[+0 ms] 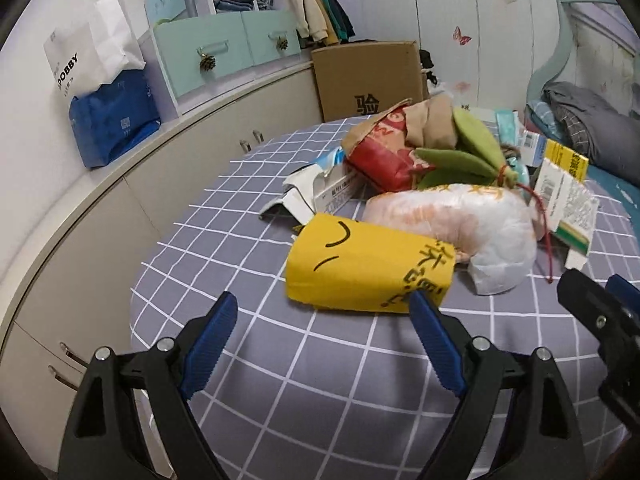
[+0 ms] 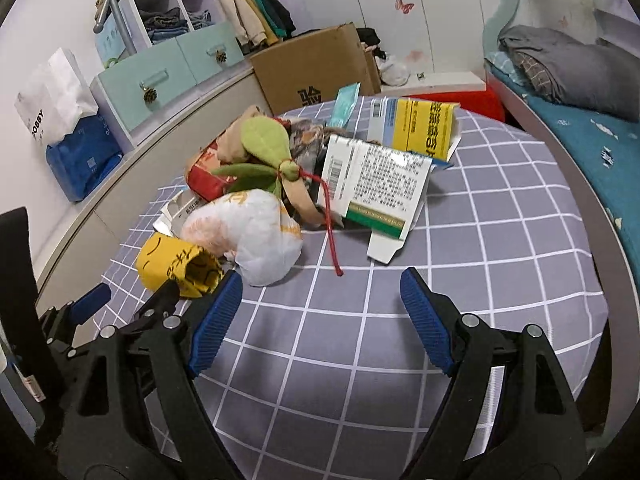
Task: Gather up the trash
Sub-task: 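Approach the yellow bag with the left tool and the white bag with the right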
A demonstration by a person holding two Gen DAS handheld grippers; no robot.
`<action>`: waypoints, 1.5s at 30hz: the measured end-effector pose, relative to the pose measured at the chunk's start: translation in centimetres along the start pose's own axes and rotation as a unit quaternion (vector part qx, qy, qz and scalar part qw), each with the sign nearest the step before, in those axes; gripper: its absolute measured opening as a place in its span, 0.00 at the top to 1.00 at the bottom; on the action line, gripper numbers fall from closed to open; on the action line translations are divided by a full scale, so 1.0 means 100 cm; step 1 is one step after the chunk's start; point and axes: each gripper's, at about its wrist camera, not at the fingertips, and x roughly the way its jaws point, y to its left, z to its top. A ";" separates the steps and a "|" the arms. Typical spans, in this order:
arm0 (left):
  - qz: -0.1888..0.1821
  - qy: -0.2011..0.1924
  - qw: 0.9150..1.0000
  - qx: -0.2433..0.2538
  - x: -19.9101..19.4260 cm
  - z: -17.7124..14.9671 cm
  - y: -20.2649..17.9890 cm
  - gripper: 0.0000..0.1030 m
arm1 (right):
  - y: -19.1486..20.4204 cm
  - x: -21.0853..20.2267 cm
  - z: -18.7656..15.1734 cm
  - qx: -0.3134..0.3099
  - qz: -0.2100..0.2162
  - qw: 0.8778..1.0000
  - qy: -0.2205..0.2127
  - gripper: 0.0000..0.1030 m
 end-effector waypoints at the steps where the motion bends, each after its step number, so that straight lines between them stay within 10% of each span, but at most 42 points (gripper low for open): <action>1: 0.007 0.001 1.000 0.001 0.000 -0.001 0.000 0.17 | 0.000 0.001 -0.001 0.001 0.001 1.000 0.001 0.22; 8: 0.053 -0.017 0.998 0.001 0.002 0.005 0.005 0.17 | -0.004 0.007 -0.004 0.009 0.005 1.000 0.008 0.22; 45: -0.016 -0.031 0.998 -0.055 -0.024 -0.017 0.062 0.17 | 0.032 0.009 -0.015 -0.012 0.009 1.000 0.006 0.20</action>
